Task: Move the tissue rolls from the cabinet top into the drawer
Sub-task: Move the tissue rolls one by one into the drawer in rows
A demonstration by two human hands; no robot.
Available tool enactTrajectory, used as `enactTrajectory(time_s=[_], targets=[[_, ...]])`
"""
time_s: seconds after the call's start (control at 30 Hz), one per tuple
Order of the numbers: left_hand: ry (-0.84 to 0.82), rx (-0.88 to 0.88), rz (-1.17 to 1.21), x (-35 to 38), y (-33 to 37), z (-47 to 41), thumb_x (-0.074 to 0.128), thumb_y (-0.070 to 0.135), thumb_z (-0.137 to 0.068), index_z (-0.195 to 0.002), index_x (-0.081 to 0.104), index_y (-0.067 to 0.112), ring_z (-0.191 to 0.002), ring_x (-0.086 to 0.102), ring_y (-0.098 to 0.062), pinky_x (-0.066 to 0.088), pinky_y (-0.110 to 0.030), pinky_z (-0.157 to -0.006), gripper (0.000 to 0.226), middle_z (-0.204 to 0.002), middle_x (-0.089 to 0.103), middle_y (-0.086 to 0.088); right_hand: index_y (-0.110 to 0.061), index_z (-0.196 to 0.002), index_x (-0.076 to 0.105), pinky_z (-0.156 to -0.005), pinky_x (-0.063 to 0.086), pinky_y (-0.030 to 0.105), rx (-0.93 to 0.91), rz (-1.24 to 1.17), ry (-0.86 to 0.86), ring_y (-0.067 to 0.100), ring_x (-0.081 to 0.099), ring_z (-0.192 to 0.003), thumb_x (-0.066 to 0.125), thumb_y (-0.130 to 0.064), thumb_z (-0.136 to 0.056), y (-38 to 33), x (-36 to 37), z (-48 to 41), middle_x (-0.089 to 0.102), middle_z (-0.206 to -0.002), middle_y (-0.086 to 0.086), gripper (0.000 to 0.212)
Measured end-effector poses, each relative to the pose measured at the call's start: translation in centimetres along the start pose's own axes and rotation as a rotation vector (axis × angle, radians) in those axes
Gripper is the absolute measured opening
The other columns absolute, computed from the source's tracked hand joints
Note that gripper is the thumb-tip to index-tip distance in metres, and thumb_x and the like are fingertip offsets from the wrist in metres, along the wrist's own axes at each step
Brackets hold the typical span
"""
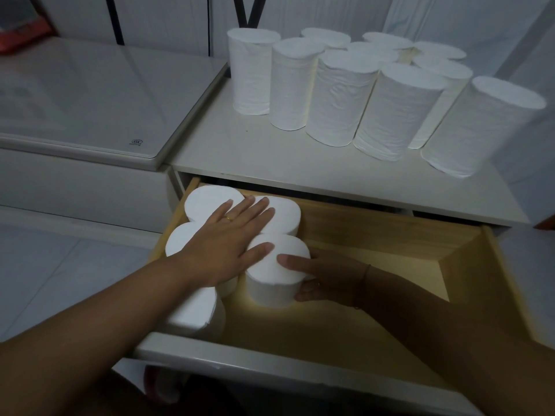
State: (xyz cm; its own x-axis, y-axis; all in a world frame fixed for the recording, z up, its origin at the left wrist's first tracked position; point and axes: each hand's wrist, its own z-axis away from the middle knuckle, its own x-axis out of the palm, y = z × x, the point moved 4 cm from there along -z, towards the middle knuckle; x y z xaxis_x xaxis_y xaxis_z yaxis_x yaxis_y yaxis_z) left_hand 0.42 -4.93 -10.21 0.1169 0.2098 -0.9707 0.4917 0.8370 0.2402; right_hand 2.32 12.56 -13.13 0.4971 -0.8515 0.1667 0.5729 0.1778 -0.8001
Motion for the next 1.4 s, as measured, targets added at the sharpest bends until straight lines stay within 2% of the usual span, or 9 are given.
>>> enactTrajectory(time_s=[0.2, 0.47, 0.57, 0.67, 0.73, 0.87, 0.97, 1.13, 1.4], targets=[[0.007, 0.003, -0.009, 0.0, 0.0, 0.0, 0.007, 0.06, -0.09, -0.149, -0.002, 0.033, -0.142, -0.017, -0.003, -0.011, -0.031, -0.117, 0.065, -0.156, -0.01, 0.015, -0.032, -0.106, 0.047, -0.073, 0.056, 0.024, -0.006, -0.017, -0.031, 0.016, 0.055, -0.098, 0.056, -0.029, -0.09, -0.5, 1.2, -0.3, 0.056, -0.108, -0.006, 0.019], [0.017, 0.008, -0.024, 0.0, 0.0, 0.0, 0.005, 0.06, -0.091, -0.149, 0.0, 0.032, -0.142, -0.015, -0.004, -0.011, -0.031, -0.117, 0.065, -0.156, -0.009, 0.014, -0.026, -0.12, 0.039, -0.094, 0.048, 0.039, 0.053, -0.006, 0.036, 0.02, 0.052, -0.107, 0.062, -0.034, -0.087, -0.4, 1.5, -1.1, 0.055, -0.109, -0.006, 0.041], [0.02, 0.0, -0.024, 0.0, 0.1, 0.0, 0.002, 0.062, -0.088, -0.148, -0.001, 0.035, -0.142, -0.016, -0.003, -0.011, -0.03, -0.117, 0.066, -0.155, -0.01, 0.016, -0.026, -0.123, 0.04, -0.082, 0.053, 0.029, -0.009, 0.151, 0.081, 0.014, 0.054, -0.099, 0.059, -0.039, -0.088, -1.2, 1.4, -0.4, 0.055, -0.11, -0.006, 0.042], [0.034, 0.002, -0.02, 0.0, 0.1, 0.0, 0.004, 0.062, -0.09, -0.148, 0.0, 0.035, -0.142, -0.016, -0.003, -0.013, -0.028, -0.115, 0.064, -0.154, -0.01, 0.016, -0.019, -0.112, 0.056, -0.066, 0.054, 0.017, -0.203, 0.433, 0.285, 0.01, 0.058, -0.081, 0.057, -0.042, -0.088, -4.2, 0.0, 1.6, 0.064, -0.095, -0.004, 0.033], [0.038, 0.002, -0.032, 0.0, 0.1, 0.0, 0.003, 0.062, -0.091, -0.147, -0.003, 0.036, -0.141, -0.017, -0.002, -0.014, -0.027, -0.115, 0.063, -0.154, -0.012, 0.017, -0.001, -0.095, 0.063, -0.063, 0.05, 0.027, -0.329, 0.595, 0.518, 0.015, 0.057, -0.069, 0.06, -0.043, -0.086, -6.8, -2.4, 3.3, 0.066, -0.083, 0.016, 0.044], [0.039, 0.001, -0.046, 0.0, 0.1, 0.0, -0.001, 0.064, -0.089, -0.146, -0.006, 0.038, -0.141, -0.018, -0.001, -0.015, -0.027, -0.114, 0.063, -0.154, -0.013, 0.018, -0.006, -0.106, 0.055, -0.087, 0.052, 0.046, -0.566, 0.437, 0.955, 0.024, 0.061, -0.088, 0.068, -0.032, -0.082, -11.7, -8.6, 6.5, 0.062, -0.094, 0.011, 0.037], [0.044, 0.003, -0.044, 0.0, 0.1, 0.0, -0.004, 0.065, -0.087, -0.146, -0.006, 0.038, -0.141, -0.017, -0.001, -0.013, -0.028, -0.115, 0.065, -0.154, -0.011, 0.017, -0.011, -0.123, 0.043, -0.097, 0.045, 0.035, -0.629, 0.318, 1.147, 0.02, 0.051, -0.107, 0.068, -0.028, -0.081, -13.7, -13.0, 7.0, 0.05, -0.12, 0.01, 0.052], [0.045, -0.003, -0.034, 0.0, 0.1, 0.0, -0.003, 0.065, -0.087, -0.144, -0.008, 0.04, -0.139, -0.02, 0.002, -0.018, -0.023, -0.112, 0.062, -0.153, -0.013, 0.02, -0.014, -0.142, 0.022, -0.101, 0.035, 0.031, -0.537, 0.207, 1.085, 0.023, 0.04, -0.127, 0.068, -0.029, -0.082, -14.1, -16.7, 4.8, 0.033, -0.144, 0.01, 0.076], [0.026, -0.027, -0.029, -0.3, 0.4, 0.0, -0.011, 0.068, -0.08, -0.14, -0.013, 0.043, -0.139, -0.021, 0.0, -0.016, -0.026, -0.114, 0.066, -0.151, -0.017, 0.02, -0.017, -0.144, 0.021, -0.071, 0.038, 0.014, -0.663, 0.162, 0.97, 0.0, 0.05, -0.092, 0.068, -0.025, -0.082, -13.5, -16.4, 4.4, 0.045, -0.12, -0.001, 0.078]])
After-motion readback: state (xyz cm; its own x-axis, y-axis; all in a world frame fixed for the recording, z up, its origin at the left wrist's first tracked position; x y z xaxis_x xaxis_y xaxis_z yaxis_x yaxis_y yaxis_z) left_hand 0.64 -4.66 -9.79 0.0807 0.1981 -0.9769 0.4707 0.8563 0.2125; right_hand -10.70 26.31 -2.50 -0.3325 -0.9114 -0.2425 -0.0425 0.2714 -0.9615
